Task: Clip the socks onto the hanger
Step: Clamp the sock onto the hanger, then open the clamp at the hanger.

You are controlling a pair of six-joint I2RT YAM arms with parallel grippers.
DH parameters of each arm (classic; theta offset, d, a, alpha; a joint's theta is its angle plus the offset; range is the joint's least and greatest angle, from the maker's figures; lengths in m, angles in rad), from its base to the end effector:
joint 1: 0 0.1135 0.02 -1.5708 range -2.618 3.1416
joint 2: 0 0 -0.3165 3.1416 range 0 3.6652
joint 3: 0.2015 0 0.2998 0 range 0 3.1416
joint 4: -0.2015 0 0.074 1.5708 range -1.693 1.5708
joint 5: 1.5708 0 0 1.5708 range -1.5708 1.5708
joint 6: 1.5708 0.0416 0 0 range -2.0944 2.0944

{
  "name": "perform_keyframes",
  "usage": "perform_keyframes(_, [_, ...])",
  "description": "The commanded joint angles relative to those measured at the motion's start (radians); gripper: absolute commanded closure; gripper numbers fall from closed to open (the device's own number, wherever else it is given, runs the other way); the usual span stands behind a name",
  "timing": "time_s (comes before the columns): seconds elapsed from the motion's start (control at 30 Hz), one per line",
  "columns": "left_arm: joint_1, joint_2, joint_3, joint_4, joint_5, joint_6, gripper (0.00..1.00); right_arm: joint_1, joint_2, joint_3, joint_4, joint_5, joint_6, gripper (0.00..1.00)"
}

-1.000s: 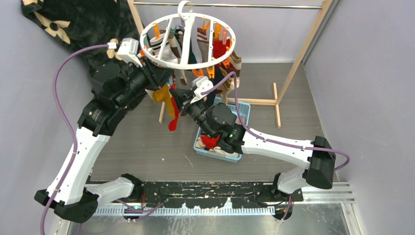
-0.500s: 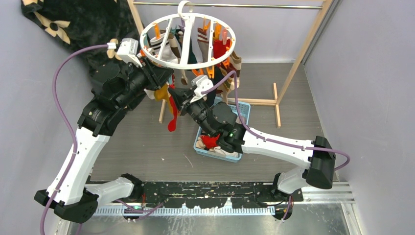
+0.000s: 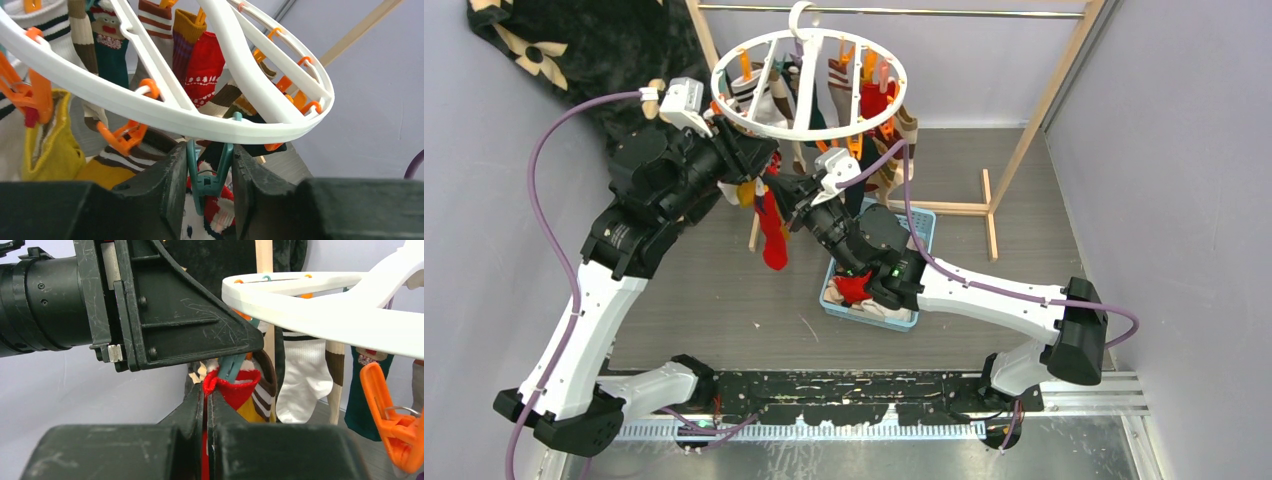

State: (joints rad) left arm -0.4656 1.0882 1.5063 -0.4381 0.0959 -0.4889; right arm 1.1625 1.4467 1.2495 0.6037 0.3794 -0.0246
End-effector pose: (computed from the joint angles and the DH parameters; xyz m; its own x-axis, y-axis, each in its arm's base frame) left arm 0.2060 -0.1080 0.5656 -0.2658 -0.3896 -0.8818 0.4617 0.7515 -0.4712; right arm 0.1666 0.3464 0.4734 0.1746 0.3460 -0.9218 -0.7134 0.6898 0.1238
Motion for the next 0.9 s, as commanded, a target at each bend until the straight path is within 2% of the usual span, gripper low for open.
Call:
perform_keyframes(0.0, [0.002, -0.025, 0.004, 0.009, -0.052, 0.012, 0.58, -0.003, -0.021, 0.016, 0.042, 0.001, -0.012, 0.99])
perform_keyframes(0.07, [0.002, -0.027, 0.006, 0.010, -0.058, 0.013, 0.51, -0.003, -0.027, 0.009, 0.035, 0.007, -0.013, 0.99])
perform_keyframes(0.13, [0.003, -0.028, 0.005, 0.007, -0.062, 0.013, 0.49, -0.003, -0.031, 0.001, 0.039, 0.011, -0.011, 0.92])
perform_keyframes(0.3, [0.002, -0.028, 0.006, 0.004, -0.067, 0.014, 0.49, -0.003, -0.042, -0.002, 0.019, 0.015, -0.008, 0.59])
perform_keyframes(0.47, [0.002, -0.036, 0.012, -0.007, -0.082, 0.020, 0.48, -0.006, -0.096, -0.037, -0.017, 0.024, 0.023, 0.18])
perform_keyframes(0.57, [0.003, -0.045, 0.018, -0.020, -0.085, 0.021, 0.46, -0.022, -0.166, -0.080, -0.070, 0.012, 0.067, 0.15])
perform_keyframes(0.7, [0.002, -0.063, 0.017, -0.050, -0.078, 0.018, 0.40, -0.086, -0.286, -0.151, -0.147, -0.067, 0.190, 0.16])
perform_keyframes(0.87, [0.002, -0.113, -0.030, -0.063, -0.066, 0.008, 0.39, -0.162, -0.401, -0.198, -0.282, -0.174, 0.298, 0.18])
